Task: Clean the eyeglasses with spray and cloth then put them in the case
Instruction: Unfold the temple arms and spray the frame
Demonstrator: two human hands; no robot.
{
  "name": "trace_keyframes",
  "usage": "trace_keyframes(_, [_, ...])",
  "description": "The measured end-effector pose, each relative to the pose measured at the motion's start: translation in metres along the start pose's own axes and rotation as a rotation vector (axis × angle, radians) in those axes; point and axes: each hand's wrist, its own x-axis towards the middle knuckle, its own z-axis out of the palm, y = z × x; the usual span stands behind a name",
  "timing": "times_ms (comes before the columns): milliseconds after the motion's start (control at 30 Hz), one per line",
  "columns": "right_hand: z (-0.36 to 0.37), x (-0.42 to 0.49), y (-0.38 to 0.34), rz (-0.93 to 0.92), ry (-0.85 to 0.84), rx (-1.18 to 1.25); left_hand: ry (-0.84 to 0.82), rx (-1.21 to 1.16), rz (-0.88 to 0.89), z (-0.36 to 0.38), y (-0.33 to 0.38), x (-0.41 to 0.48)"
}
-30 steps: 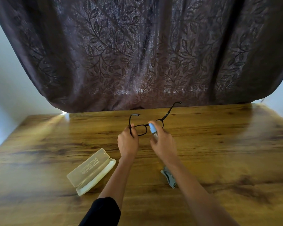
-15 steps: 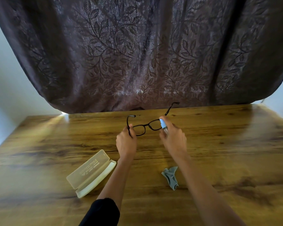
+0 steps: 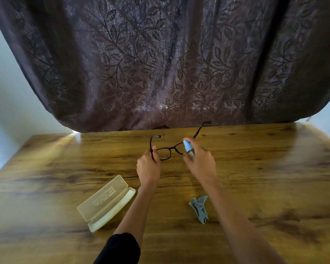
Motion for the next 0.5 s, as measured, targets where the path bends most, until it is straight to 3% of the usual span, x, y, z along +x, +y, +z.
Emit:
trace_keyframes(200, [-0.002,0.002,0.002,-0.004,-0.063,-0.026,0.009,-0.007,-0.013,0.0,-0.002,0.001])
trace_keyframes(333, [0.0,-0.002,0.009,0.004,-0.144,0.088,0.017,-0.033,-0.031,0.001,-0.007,0.002])
trace_keyframes(500, [-0.008,-0.003,0.022,0.149,-0.127,0.2,0.037,-0.015,-0.068,-0.001,-0.013,0.001])
